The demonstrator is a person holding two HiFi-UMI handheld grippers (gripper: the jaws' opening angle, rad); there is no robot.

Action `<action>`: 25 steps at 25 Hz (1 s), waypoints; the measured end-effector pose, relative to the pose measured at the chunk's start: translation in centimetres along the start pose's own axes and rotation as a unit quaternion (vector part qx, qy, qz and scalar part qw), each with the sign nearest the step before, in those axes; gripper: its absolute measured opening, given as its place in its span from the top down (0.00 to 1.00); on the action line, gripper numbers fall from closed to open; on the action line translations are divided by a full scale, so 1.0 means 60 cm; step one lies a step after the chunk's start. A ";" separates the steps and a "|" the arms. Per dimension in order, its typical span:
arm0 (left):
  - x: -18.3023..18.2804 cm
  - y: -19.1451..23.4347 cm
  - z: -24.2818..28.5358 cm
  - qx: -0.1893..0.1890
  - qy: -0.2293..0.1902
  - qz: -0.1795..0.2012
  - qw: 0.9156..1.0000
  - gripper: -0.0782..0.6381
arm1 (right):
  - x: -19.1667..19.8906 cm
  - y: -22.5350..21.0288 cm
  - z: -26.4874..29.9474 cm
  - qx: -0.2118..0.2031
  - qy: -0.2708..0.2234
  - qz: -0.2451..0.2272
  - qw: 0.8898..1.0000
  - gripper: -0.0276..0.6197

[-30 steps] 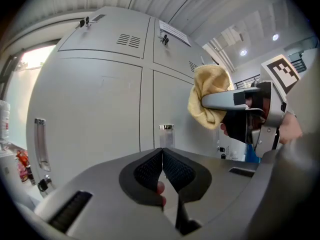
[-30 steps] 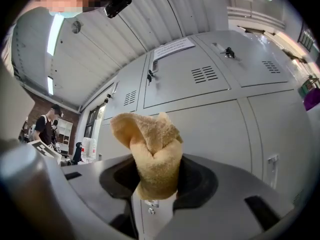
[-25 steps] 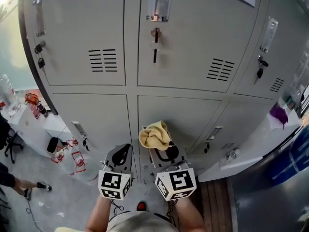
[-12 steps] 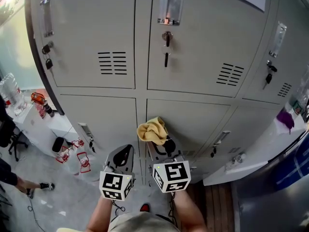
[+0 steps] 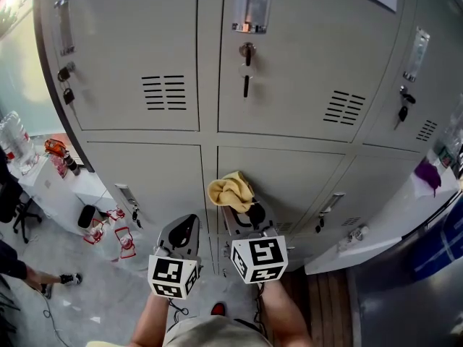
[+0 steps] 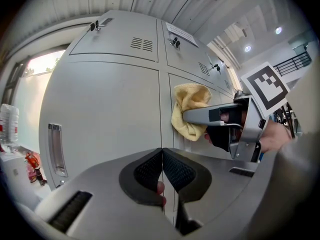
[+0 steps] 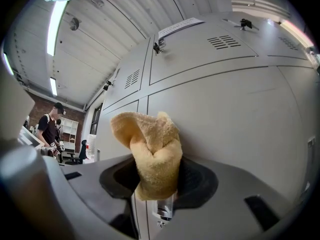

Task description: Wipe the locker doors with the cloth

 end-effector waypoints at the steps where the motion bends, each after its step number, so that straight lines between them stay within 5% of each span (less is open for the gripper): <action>1: 0.000 0.000 0.001 0.001 0.000 -0.001 1.000 0.86 | 0.000 -0.003 -0.001 0.003 0.001 -0.002 1.000 0.67; 25: 0.005 -0.039 0.051 0.058 0.002 -0.005 0.998 0.86 | 0.014 -0.132 -0.046 0.117 0.018 -0.010 0.993 0.67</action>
Point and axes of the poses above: the fingertips, and each gripper's own axes: z forward along the fingers, y to its left, x out of its underside, the point moved 10 cm from there along -z, backward along the fingers, and after that the axes turned 14 degrees about x, right-handed, at the moved point
